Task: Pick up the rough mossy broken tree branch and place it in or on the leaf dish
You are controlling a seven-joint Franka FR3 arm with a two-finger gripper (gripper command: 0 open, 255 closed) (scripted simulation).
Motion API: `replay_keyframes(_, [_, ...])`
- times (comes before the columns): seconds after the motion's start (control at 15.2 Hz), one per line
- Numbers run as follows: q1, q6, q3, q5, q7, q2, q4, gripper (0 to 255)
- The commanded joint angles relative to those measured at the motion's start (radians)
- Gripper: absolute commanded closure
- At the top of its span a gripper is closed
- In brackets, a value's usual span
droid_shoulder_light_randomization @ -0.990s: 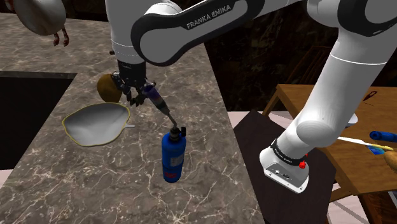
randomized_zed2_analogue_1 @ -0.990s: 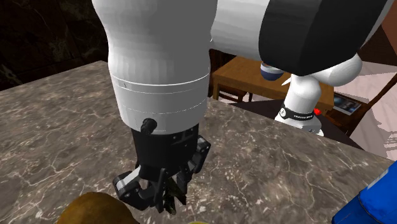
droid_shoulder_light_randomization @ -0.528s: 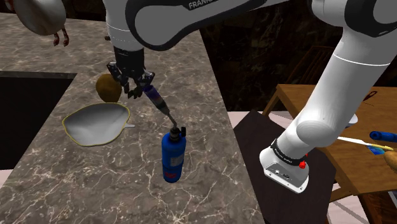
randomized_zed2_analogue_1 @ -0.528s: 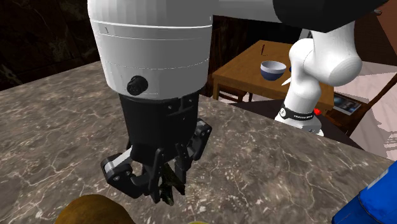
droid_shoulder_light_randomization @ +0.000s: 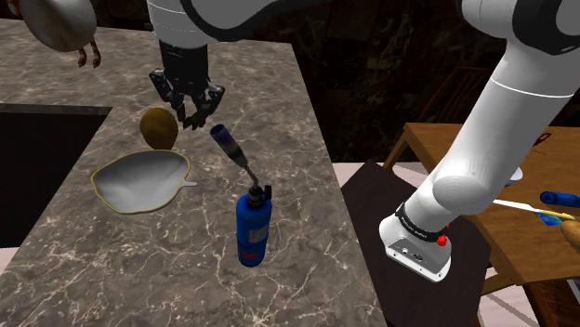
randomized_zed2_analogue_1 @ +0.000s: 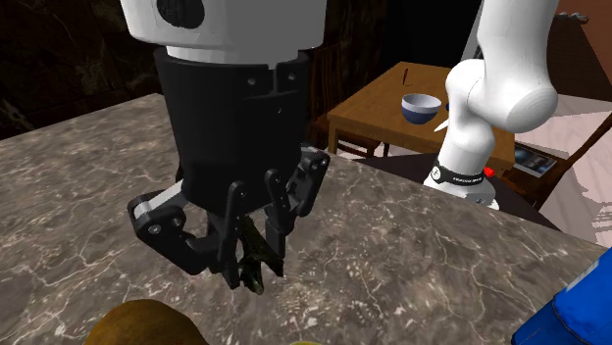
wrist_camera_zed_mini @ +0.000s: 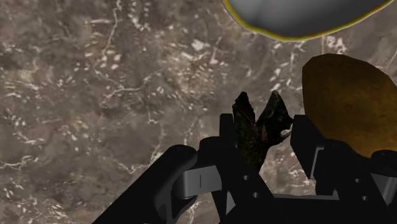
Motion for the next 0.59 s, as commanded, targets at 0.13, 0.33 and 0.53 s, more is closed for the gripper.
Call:
replay_keyframes(0.13, [0.020, -0.041, 0.008, -0.012, 0.025, 0.015, 0.052, 255])
replay_keyframes(0.33, [0.088, -0.069, 0.024, -0.065, 0.112, 0.080, 0.126, 255])
replay_keyframes(0.53, [0.167, -0.104, 0.033, -0.121, 0.194, 0.154, 0.216, 255])
